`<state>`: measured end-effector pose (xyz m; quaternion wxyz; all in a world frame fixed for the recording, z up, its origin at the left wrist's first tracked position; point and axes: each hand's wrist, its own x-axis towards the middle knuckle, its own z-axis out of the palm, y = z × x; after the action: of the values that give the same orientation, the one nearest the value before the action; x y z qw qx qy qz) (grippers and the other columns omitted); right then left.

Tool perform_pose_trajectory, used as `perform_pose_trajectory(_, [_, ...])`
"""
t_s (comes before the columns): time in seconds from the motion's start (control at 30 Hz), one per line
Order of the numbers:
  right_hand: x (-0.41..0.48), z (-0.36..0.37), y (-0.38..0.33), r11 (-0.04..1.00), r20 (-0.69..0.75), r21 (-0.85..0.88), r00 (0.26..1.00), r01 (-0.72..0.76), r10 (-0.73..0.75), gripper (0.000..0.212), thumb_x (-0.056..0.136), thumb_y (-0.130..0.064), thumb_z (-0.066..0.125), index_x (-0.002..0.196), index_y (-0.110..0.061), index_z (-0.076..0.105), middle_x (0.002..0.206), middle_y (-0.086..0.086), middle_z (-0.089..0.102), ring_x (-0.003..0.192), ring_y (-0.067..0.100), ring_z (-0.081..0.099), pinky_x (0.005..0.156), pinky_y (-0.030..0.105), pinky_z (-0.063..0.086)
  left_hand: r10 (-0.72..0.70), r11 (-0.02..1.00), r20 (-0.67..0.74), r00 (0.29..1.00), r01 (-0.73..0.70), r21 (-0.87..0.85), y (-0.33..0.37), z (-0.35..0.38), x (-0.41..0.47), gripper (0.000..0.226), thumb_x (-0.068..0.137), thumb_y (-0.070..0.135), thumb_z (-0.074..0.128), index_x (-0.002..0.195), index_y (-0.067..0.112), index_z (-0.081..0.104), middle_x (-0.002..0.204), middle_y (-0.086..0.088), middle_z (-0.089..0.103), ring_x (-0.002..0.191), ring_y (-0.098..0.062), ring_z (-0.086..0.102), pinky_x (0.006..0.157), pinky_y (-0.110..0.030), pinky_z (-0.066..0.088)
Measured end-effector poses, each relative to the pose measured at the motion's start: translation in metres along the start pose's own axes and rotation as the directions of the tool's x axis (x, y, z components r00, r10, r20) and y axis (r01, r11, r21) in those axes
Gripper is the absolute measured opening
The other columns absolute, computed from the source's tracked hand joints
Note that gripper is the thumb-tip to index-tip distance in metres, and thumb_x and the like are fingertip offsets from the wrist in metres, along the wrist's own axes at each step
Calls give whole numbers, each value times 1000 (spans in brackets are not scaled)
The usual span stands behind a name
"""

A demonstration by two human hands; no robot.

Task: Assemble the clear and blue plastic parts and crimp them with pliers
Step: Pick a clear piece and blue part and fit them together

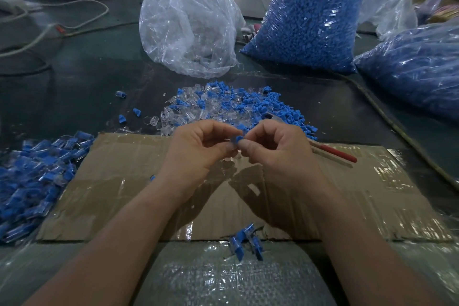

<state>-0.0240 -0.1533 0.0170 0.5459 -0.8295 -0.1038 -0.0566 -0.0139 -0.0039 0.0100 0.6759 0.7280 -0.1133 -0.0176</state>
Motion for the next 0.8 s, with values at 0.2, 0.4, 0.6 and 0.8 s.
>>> perform_pose_trajectory(0.2, [1,-4,-3,984,59,147,994,-104,97,18,75,-12,72,84,-20,59,77,-5,63,63,0,61,56,12,48,-32,998,17,999,33,-59,4,0,-3,24,78,-8,62,83,15,68,79,-5,72,67,-14,68,59,-19,55])
perform_pose_trajectory(0.4, [-1,-3,-6,920,190,341,973,-191,132,31,59,-22,69,89,-20,63,80,-8,72,79,6,68,67,14,51,-11,1000,25,1000,12,-17,5,-2,-4,31,76,-8,64,78,22,70,74,0,69,60,-7,63,57,-17,52])
perform_pose_trajectory(0.6, [0,-5,-4,967,111,221,989,-124,101,23,73,-6,70,85,-25,64,77,-11,71,78,3,67,67,13,50,-63,993,48,997,68,-96,5,-4,-2,32,78,-10,58,80,19,72,69,3,70,59,-7,63,55,-18,53])
perform_pose_trajectory(0.8, [-2,-8,-3,968,115,219,988,-122,98,27,60,-23,70,86,-25,66,78,-15,70,78,1,67,66,11,49,-69,993,16,997,71,-99,3,-4,-1,8,73,3,68,75,11,67,64,-3,70,56,-10,65,53,-16,51])
